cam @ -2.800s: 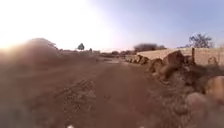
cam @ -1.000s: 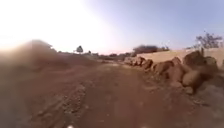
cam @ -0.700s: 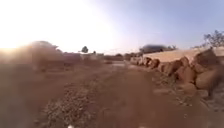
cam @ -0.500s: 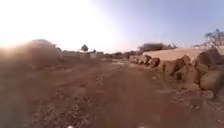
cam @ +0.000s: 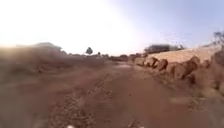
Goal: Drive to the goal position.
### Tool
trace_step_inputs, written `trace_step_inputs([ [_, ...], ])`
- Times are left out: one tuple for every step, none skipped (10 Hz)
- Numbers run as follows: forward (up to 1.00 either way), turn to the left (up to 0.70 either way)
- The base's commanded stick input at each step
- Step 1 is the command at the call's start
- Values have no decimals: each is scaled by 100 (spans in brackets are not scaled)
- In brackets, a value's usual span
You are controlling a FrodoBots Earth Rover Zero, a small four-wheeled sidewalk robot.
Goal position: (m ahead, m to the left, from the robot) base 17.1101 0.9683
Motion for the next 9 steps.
trace_step_inputs([
  [69,-34],
  [69,-34],
  [69,-34],
  [69,-33],
  [69,-17],
  [69,-1],
  [69,-23],
  [69,-31],
  [69,-27],
])
